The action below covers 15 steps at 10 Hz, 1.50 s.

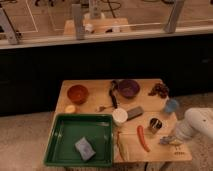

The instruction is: Wipe table surface with towel

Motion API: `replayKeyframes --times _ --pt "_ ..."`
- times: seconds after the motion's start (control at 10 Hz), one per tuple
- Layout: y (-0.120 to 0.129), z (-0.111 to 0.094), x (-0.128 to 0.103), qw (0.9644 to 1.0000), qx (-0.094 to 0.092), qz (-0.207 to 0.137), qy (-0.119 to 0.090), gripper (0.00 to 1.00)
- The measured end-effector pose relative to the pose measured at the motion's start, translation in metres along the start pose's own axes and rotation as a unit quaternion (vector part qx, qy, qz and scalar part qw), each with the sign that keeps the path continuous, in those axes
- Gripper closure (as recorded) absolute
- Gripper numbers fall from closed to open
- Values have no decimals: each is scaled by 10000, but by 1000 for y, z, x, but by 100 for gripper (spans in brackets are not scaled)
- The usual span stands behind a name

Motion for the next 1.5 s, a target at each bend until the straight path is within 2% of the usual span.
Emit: replayKeyframes --times 0.1,0.3,0.5,0.8,1.1,1.3,1.5 --pt "-4 -2 -6 10000 63 -52 -47 91" --pt "-3 -1 -21 9996 70 -201 -183 91" --pt "7 3 -35 9989 -19 -357 -313 91" --pt "34 -2 -36 9981 -188 -426 -404 91" --pt "66 -10 -27 9984 -319 -363 -279 91" --pt "92 -13 -3 9989 -418 -73 -189 91" --pt "95 -18 18 9991 -389 135 -108 91"
